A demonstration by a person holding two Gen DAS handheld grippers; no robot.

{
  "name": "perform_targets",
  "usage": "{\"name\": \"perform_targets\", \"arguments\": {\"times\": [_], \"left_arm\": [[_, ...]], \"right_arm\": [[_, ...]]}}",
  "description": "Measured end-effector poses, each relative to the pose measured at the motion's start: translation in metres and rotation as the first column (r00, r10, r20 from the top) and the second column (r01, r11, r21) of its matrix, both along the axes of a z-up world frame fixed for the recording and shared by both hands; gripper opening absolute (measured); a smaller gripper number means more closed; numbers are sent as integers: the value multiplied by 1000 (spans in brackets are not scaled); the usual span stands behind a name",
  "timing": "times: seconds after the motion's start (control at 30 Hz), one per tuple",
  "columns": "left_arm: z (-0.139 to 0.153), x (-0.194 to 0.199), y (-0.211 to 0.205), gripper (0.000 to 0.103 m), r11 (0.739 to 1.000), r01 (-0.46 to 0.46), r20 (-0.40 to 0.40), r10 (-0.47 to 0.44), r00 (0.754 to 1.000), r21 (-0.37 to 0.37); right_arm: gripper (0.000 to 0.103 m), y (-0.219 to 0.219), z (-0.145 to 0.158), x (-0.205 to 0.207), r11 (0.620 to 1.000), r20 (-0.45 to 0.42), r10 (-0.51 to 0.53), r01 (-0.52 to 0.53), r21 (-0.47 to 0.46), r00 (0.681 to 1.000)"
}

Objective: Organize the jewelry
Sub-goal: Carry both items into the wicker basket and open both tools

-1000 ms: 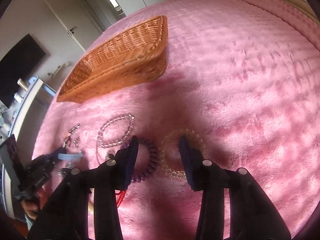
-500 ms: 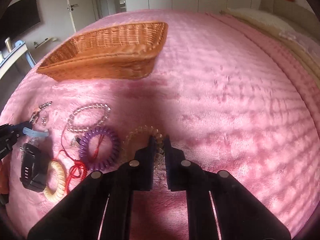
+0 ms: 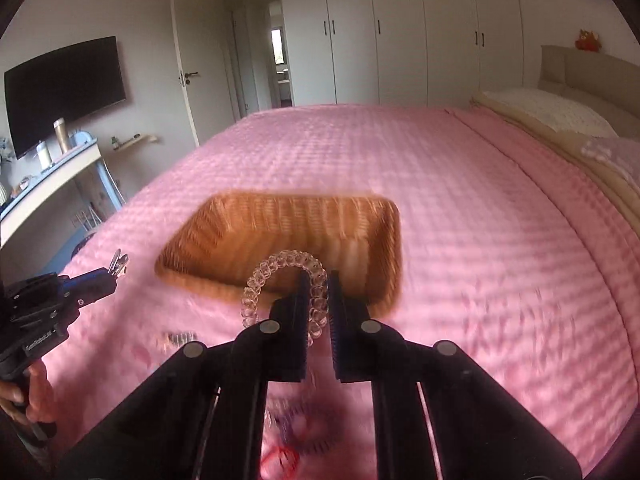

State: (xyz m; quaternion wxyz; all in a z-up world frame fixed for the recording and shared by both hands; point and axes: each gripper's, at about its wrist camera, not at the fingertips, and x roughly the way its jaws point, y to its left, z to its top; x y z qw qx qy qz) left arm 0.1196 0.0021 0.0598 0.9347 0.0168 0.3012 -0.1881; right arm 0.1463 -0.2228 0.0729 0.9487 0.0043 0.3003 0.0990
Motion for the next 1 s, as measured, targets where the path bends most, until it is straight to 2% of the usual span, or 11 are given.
{"name": "perform_targets", "arguments": {"times": [0.13, 0.3, 0.43, 0.5, 0.67, 0.77, 0.83, 0.9, 1.0], "left_arm": [[3, 48, -21, 12, 1000, 9, -8, -9, 1000, -14], [-31, 110, -36, 12, 1000, 6, -115, -9, 993, -19], [-59, 136, -44, 12, 1000, 4, -186, -4, 983, 1], [-66, 141, -45, 12, 1000, 8, -198, -7, 980, 5], [-69, 136, -40, 15, 999, 18, -213, -24, 977, -30], [-55, 117, -35, 25, 999, 26, -176, -34, 984, -47], [-42, 100, -29, 31, 997, 33, -151, -44, 988, -74], [-28, 81, -19, 34, 993, 40, -117, -53, 992, -112], [-7, 48, 0, 37, 987, 33, -70, -44, 997, -154]], "right_arm": [[7, 14, -2, 58, 999, -61, 13, -11, 41, 998], [7, 23, -38, 122, 999, -188, 9, -2, 35, 982], [7, 26, -72, 149, 1000, -279, -13, 15, 6, 960], [7, 24, -83, 152, 1000, -298, -14, 14, -1, 954], [9, 21, -87, 147, 1000, -300, -1, 2, 4, 954], [11, 16, -78, 136, 1000, -275, -6, 10, 15, 961], [21, 13, -68, 123, 1000, -250, -7, 12, 18, 968], [26, 9, -55, 104, 999, -217, 13, -3, 47, 976], [26, 6, -39, 72, 998, -164, 34, -25, 58, 986]]}}
